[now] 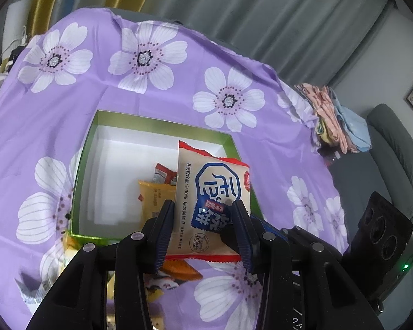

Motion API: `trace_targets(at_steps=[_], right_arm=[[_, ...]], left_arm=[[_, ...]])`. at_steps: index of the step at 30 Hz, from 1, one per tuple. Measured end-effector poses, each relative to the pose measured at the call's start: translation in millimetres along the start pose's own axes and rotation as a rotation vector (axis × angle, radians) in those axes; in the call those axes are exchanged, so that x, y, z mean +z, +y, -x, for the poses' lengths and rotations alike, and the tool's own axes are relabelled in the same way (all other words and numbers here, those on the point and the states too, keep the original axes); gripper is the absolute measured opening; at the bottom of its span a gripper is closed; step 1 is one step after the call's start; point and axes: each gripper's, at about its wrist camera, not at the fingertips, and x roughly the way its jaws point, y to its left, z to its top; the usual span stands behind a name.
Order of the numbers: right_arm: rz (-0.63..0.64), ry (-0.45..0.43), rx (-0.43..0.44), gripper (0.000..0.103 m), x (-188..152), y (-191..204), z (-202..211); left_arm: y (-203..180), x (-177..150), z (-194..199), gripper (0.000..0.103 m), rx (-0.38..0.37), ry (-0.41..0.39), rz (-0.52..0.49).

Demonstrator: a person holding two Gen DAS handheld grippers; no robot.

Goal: Organize snacks
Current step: 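Lift the white-and-blue packet into the green box and release it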

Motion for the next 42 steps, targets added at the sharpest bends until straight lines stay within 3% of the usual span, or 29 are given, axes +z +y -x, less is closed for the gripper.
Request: trace_targets(at_steps=[21, 42], right_arm=[[-0.038, 0.063, -0.024, 0.025, -0.9, -28.6, -45.0], [-0.043, 0.149, -0.058, 0.028, -2.9, -31.5, -68.8]], left_arm=[[22.4, 16.5, -53.0, 0.041, 0.017, 0.078, 0.014], [36.9, 15.3, -79.6, 0.041, 0.050, 0.133, 0.054]])
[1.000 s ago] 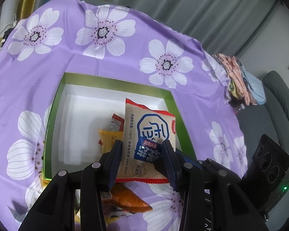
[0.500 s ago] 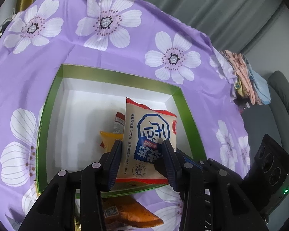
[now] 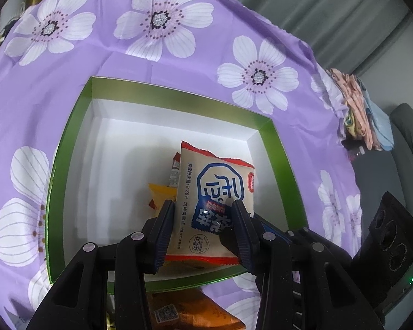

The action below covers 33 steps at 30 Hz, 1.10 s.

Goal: Organize snacks
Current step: 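Lift the white-and-blue packet into the green box and release it, then move the open right gripper back toward the snack pile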

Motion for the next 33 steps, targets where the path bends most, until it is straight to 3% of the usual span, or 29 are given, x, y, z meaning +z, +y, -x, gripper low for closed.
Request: trace_targets(at_steps=[6, 10, 15, 17, 26, 27, 28, 33], right_arm=[[0.003, 0.005, -0.005, 0.033, 0.1, 1.2, -1.5], [-0.001, -0.006, -0.014, 0.040, 0.1, 1.1, 2.1], [-0.006, -0.026, -0.043, 0.049, 0.5, 1.8, 12.7], [-0.012, -0.042, -0.053, 0.056, 0.2, 3.2, 20.9], [-0.066, -0.111, -0.144, 0.093, -9.7, 5.9, 63.9], [-0.079, -0.115, -0.151, 0.097, -11.7, 4.9, 68.9], [-0.091, -0.116, -0.154, 0.099, -13.6, 4.1, 73.0], [-0.116, -0.096, -0.173, 0.100, -27.7, 5.3, 89.0]], left_arm=[[2.0, -0.3, -0.2, 0.042, 0.038, -0.009, 0.000], [5.6, 0.2, 4.2, 0.070, 0.049, -0.022, 0.014], [6.6, 0.4, 17.1, 0.074, 0.045, -0.037, 0.023], [4.9, -0.1, 23.8, 0.080, 0.038, -0.044, 0.023], [-7.0, -16.1, 59.7, 0.082, -0.006, -0.069, -0.002], [-7.3, -20.7, 63.6, 0.090, -0.018, -0.065, 0.000], [-7.3, -24.0, 65.9, 0.099, -0.028, -0.061, 0.004], [-4.2, -45.3, 80.2, 0.101, -0.068, -0.055, 0.032]])
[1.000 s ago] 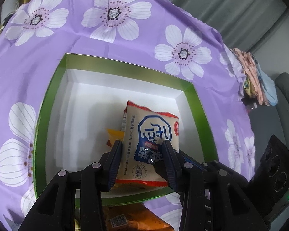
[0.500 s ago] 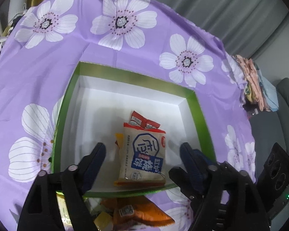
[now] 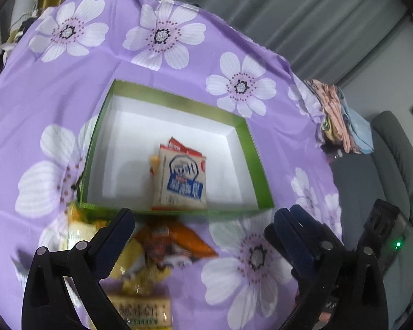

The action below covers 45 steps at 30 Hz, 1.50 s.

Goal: Organize snacks
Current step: 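Move the open right gripper back toward the snack pile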

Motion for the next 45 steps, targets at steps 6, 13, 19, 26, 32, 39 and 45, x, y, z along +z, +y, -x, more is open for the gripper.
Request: trace_targets(at_steps=[6, 13, 19, 26, 32, 39, 45], right_arm=[[-0.022, 0.009, -0.002, 0.100, -16.0, 0.8, 21.0], [-0.020, -0.001, -0.004, 0.100, -27.6, 6.6, 43.1], [-0.020, -0.017, -0.004, 0.100, -33.6, 7.8, 60.0], [-0.004, -0.035, 0.005, 0.100, -38.0, 14.4, 74.1], [0.008, -0.038, 0.013, 0.100, -42.3, 19.1, 80.9], [0.008, -0.034, 0.013, 0.101, -45.4, 21.6, 83.3], [0.018, -0.032, 0.016, 0.101, -46.0, 26.5, 84.5]], left_arm=[[1.9, -23.4, 14.3, 0.101, -0.048, 0.023, 0.034], [-11.6, -41.2, 34.9, 0.101, -0.095, -0.016, -0.007], [-33.0, -56.1, 57.8, 0.101, -0.160, -0.097, -0.128], [-43.7, -65.9, 70.1, 0.101, -0.146, -0.138, -0.195], [-38.5, -71.4, 71.9, 0.101, -0.139, -0.121, -0.152], [-33.7, -79.9, 74.9, 0.101, -0.030, -0.129, -0.174], [-26.2, -81.1, 76.4, 0.101, 0.023, -0.133, -0.174]])
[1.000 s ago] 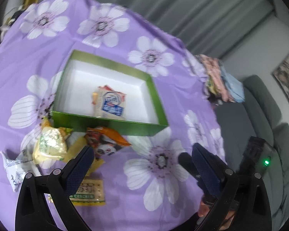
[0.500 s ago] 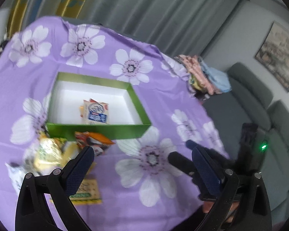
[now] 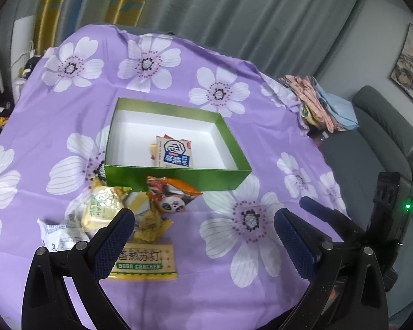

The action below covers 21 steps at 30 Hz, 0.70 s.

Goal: Organize snacks
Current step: 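Move the open right gripper back toward the snack pile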

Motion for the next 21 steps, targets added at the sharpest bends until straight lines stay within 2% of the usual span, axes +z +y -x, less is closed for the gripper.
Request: trace_targets(at_steps=[21], right_arm=[[0.011, 0.027, 0.004, 0.102, -0.8, 3.5, -10.2]], left_arm=[[18.7, -6.5, -11.6, 0.101, 0.025, 0.050, 0.033]])
